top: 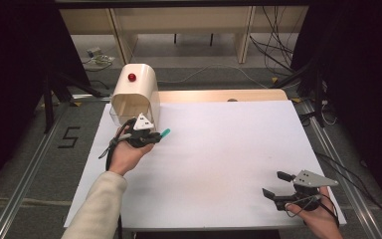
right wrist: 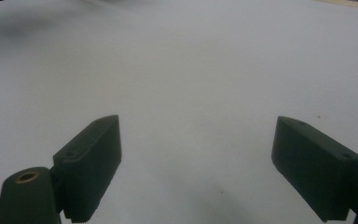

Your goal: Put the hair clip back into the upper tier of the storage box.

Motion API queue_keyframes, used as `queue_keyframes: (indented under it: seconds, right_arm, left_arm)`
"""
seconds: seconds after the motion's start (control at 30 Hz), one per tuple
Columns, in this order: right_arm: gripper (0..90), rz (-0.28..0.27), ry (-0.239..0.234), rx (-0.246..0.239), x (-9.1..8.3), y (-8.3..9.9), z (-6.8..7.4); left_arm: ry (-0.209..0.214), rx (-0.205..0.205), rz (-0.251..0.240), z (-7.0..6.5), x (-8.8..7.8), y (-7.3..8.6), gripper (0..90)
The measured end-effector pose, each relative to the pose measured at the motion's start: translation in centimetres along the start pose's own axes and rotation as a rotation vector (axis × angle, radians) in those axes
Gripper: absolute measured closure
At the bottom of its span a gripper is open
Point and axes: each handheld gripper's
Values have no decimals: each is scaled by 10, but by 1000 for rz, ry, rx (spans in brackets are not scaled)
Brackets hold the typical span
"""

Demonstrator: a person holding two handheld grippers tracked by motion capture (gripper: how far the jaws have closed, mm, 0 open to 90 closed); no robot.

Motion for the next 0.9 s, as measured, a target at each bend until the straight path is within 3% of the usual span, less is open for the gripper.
queue_keyframes:
  seconds: [0.9]
  right_arm:
    - [168, 1, 1, 1, 0, 0, 0]
  left_arm:
    - [-24, -26, 2, 8, -10, -5, 830]
Point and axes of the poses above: each handheld gripper's, and its own axes: x roughly forward along the jaws, y roughly out of its underside, z roughly to its left, and after that the axes turned 2 degrees about x, right-handed
